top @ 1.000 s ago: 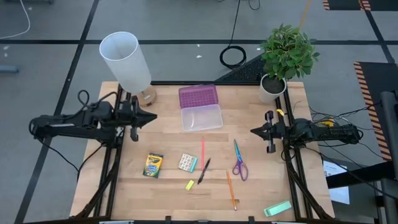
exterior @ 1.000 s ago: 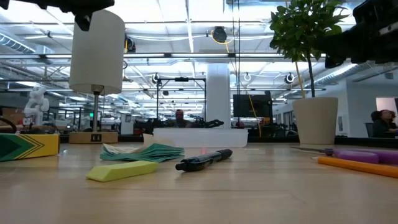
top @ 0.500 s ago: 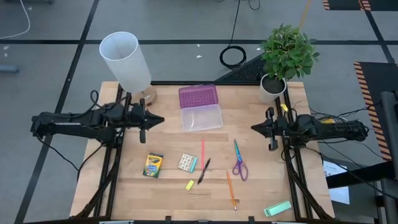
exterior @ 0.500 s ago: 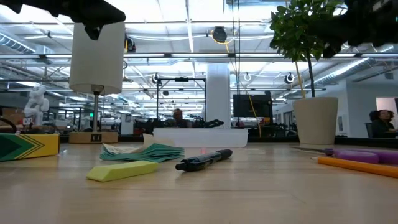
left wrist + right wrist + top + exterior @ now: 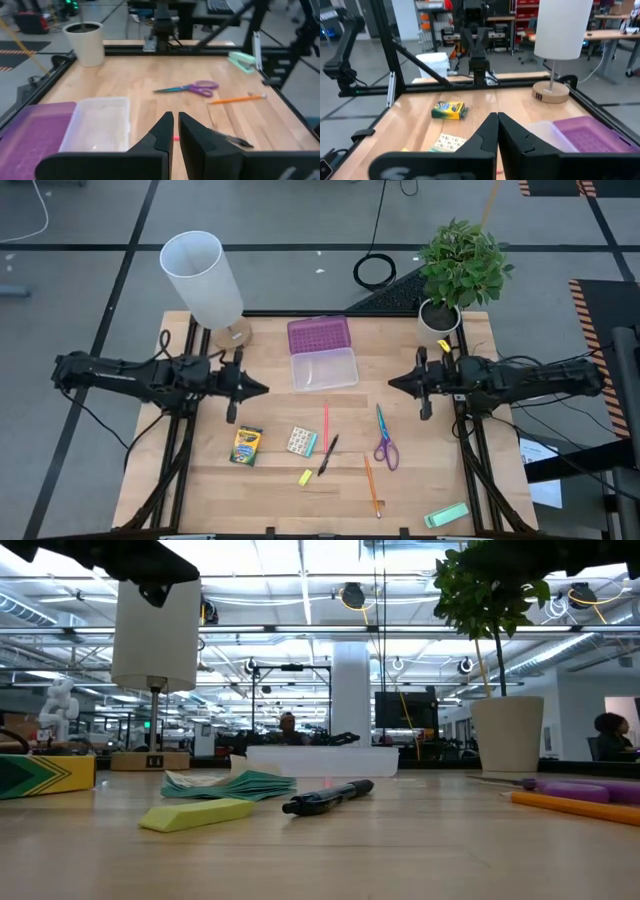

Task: Pack school essentials
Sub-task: Put the pink pencil into the purple supply box

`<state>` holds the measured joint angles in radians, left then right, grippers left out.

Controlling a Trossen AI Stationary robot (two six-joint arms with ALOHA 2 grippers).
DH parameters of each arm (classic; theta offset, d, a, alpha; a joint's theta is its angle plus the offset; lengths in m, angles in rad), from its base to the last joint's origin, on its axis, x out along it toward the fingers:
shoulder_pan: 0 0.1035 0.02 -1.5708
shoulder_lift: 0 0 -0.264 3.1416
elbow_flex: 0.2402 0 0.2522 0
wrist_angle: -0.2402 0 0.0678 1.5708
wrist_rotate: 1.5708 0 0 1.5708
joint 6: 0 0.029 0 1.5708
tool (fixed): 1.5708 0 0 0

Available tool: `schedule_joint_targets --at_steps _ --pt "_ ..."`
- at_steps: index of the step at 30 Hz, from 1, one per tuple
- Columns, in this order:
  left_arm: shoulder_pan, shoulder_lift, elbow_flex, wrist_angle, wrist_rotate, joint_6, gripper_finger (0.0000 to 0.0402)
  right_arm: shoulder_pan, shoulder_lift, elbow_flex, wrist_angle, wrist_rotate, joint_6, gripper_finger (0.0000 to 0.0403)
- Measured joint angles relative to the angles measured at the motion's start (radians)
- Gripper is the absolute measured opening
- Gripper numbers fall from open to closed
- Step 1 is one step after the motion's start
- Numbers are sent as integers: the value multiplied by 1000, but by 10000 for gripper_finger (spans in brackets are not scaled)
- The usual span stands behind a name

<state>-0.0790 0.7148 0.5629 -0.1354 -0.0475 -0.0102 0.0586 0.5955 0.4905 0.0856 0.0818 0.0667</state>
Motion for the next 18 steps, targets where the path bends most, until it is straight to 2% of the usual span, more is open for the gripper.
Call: schedule_joint_targets --at_steps 6,12,18 --pt "-64 37 0 9 -9 29 31 0 82 14 14 0 -6 0" --pt "-139 77 0 19 -126 9 30 0 115 15 24 0 -2 0" --pt "-206 110 0 24 -192 -13 5 0 119 16 46 0 0 0"
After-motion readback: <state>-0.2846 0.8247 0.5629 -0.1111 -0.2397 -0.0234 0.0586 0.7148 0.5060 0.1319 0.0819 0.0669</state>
